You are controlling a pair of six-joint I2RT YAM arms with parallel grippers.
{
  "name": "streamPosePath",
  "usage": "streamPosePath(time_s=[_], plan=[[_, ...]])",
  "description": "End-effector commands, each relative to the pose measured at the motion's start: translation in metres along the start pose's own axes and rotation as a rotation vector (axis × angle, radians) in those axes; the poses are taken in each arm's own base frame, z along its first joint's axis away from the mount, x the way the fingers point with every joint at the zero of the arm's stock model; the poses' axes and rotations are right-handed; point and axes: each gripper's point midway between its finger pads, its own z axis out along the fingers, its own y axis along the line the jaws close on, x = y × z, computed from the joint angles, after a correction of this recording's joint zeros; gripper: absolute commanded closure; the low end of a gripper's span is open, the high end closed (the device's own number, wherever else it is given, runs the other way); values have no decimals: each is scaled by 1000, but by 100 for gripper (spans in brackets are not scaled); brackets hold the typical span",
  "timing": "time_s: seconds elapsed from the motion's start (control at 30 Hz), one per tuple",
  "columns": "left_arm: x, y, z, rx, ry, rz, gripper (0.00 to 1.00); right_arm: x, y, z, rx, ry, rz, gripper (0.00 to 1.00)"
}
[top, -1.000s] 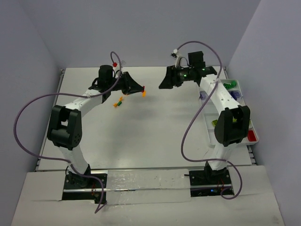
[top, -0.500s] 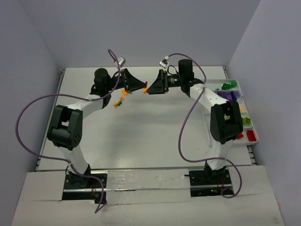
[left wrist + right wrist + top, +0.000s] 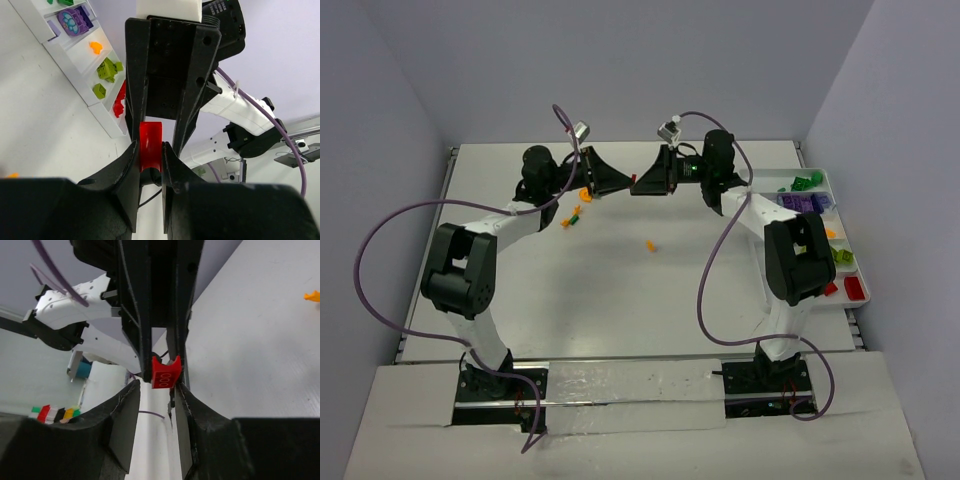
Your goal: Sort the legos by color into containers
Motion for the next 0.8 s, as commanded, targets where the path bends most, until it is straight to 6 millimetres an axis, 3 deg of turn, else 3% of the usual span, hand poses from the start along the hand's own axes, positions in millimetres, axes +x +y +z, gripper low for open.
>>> streamPosePath(time_s=[0.0, 0.13, 0.23, 0.33, 0.43, 0.53, 0.67, 0.77], plan=[[-4, -11, -5, 6, -5, 81, 100, 1, -12, -4, 69, -3, -53, 59], [-8, 20, -15, -186, 36, 201, 100, 22, -63, -34, 409, 66, -133, 58], [6, 17, -18, -173, 85, 234, 100, 28, -60, -46, 422, 64, -146, 55], [22, 14, -17, -126, 136, 215, 100, 30, -48, -45, 375, 70, -157, 47], [24, 15, -18, -125, 130, 188, 100, 32, -46, -43, 359, 104, -140, 44], [24, 15, -17, -133, 120, 193, 100, 46, -73, -53, 506, 157, -132, 44], [18, 22, -17, -182, 106, 204, 100, 79, -131, -78, 810, 267, -134, 44], [10, 29, -18, -217, 83, 202, 100, 98, -155, -80, 923, 328, -124, 43]])
